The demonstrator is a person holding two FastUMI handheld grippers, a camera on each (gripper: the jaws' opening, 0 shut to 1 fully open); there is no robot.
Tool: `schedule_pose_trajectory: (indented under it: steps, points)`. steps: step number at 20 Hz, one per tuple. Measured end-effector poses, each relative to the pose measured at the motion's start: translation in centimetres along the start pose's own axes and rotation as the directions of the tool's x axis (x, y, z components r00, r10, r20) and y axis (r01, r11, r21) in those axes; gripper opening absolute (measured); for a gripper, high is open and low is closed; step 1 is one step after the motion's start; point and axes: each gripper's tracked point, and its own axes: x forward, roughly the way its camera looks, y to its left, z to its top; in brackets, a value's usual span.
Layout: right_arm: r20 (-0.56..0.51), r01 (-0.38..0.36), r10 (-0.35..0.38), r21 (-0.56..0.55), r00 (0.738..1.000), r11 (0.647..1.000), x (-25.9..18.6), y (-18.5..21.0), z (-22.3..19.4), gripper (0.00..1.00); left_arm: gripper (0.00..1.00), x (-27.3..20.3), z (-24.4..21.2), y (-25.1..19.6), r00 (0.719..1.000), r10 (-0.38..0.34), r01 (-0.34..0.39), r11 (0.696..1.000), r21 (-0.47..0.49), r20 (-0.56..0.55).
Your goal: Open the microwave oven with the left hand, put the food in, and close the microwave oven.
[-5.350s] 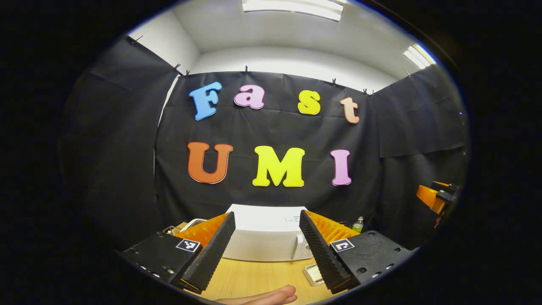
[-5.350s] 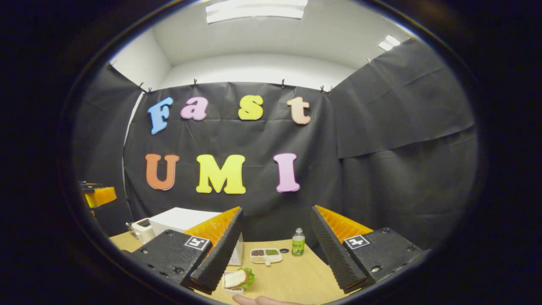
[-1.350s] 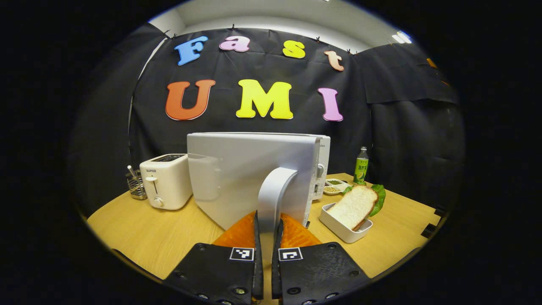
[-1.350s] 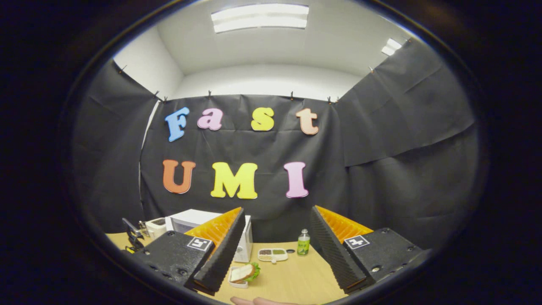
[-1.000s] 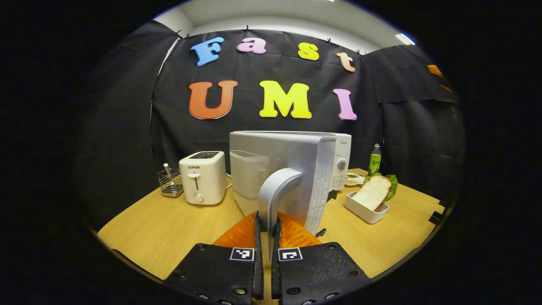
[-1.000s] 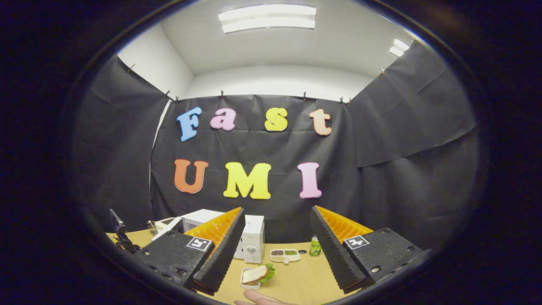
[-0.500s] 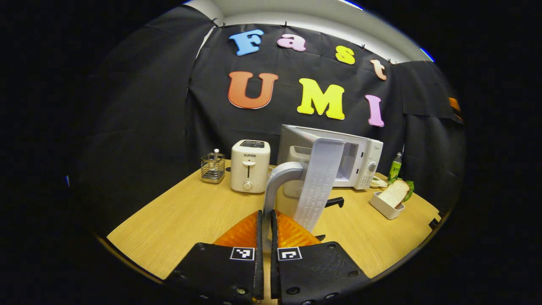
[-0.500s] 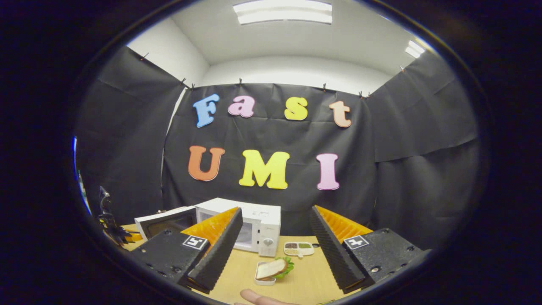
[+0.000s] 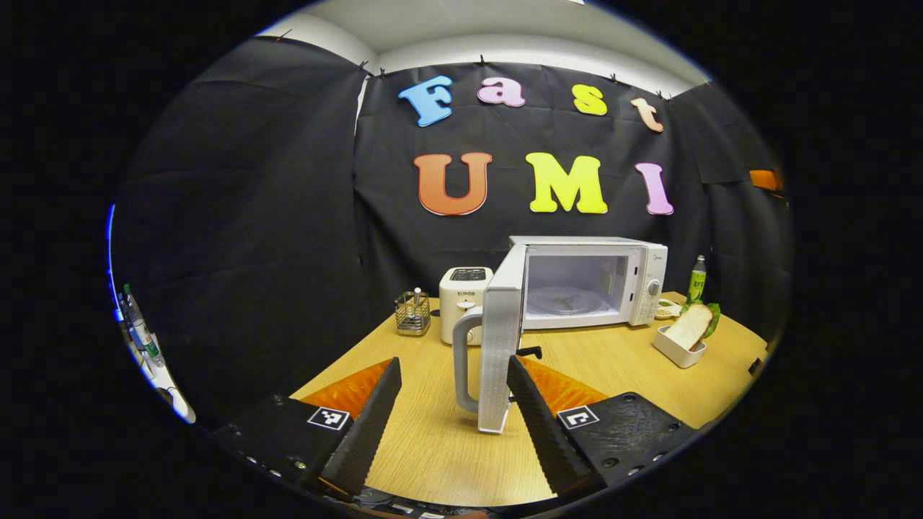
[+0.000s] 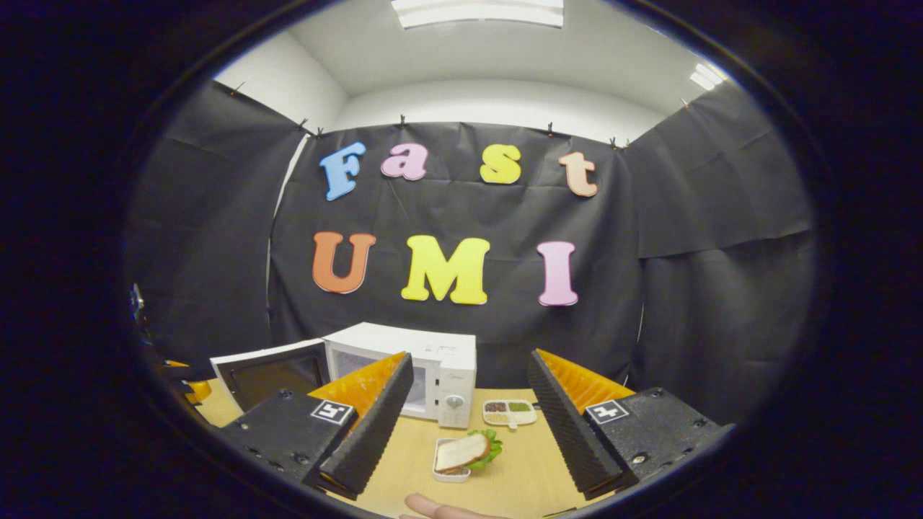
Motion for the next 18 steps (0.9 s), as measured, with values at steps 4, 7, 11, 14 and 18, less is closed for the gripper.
schedule_pose_trajectory:
  steps: [4,7,11,14,18]
  points:
    - [-0.083,0.007,-0.008,-0.018,0.997,1.000,2.7,-2.1,-2.4,1.00,0.80,-2.0,3.3,-1.5,0.999,-0.003,0.004,1.000,-0.010,0.055]
    - [-0.179,-0.028,0.024,-0.018,0.984,0.999,4.9,-3.3,-4.8,0.95,0.90,-3.2,6.3,-2.7,0.994,0.003,-0.002,1.000,-0.009,0.111]
    - [-0.296,-0.085,0.089,0.025,0.951,0.996,8.0,-4.6,-8.2,0.95,0.97,-4.2,10.1,-4.8,0.985,0.002,0.002,1.000,-0.021,0.170]
    - [-0.420,-0.153,0.179,0.094,0.890,0.984,10.7,-5.1,-12.1,0.95,0.96,-4.5,12.5,-6.4,0.976,0.022,-0.024,1.000,0.008,0.217]
    - [-0.554,-0.287,0.419,0.312,0.720,0.906,11.7,-3.7,-16.9,0.98,0.96,-4.6,14.3,-9.3,0.967,0.015,-0.014,1.000,-0.008,0.253]
